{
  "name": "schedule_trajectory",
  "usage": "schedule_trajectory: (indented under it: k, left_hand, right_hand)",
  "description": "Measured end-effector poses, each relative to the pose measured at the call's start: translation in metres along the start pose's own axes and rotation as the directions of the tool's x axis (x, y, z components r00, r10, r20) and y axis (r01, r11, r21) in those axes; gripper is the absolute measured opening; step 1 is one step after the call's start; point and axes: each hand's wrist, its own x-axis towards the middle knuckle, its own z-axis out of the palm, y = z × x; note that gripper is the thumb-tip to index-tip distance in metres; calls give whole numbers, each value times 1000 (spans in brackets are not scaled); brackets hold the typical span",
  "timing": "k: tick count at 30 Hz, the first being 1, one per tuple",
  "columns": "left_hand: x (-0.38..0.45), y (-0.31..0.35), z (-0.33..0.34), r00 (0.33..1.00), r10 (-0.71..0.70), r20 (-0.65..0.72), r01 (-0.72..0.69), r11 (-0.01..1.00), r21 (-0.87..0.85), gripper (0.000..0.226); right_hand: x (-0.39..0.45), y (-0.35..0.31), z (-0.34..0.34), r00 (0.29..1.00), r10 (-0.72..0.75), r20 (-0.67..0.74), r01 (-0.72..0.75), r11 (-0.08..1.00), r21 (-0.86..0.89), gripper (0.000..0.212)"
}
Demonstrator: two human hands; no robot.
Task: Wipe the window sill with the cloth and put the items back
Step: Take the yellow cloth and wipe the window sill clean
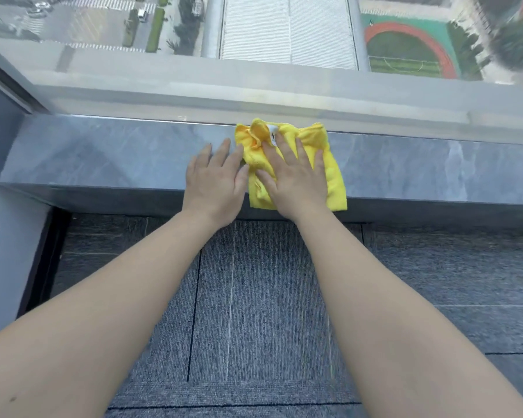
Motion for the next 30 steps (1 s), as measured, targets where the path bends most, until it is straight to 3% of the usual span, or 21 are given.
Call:
schedule_trajectory:
  k: [9, 16, 21, 24, 27, 30]
  left_hand:
    - [-7, 67, 29, 999, -30, 39, 28, 997, 67, 48]
    - [-1, 124, 60, 998, -38, 53, 36, 999, 31, 47]
    - [-1, 126, 65, 996, -89, 16, 88, 996, 30, 47]
    - [-2, 123, 67, 995, -104, -1, 104, 994, 38, 48]
    - [-4, 122, 68, 994, -107, -27, 108, 994, 34, 53]
    - [-7, 123, 68, 990, -132, -57, 134, 991, 16, 55]
  right_hand:
    - [-24, 87, -7, 997, 81, -18, -81, 997, -18, 62]
    - [-40, 182, -25, 935, 353, -15, -353, 936, -7, 67]
    - [-16, 174, -32, 875, 484, -13, -481, 872, 90, 65]
    - [-6, 155, -29, 930, 367, -23, -365, 929, 58, 61]
    - [-10, 139, -23, 997, 79, -25, -79, 997, -15, 57]
    - [-19, 141, -23, 982, -189, 15, 189, 981, -47, 54]
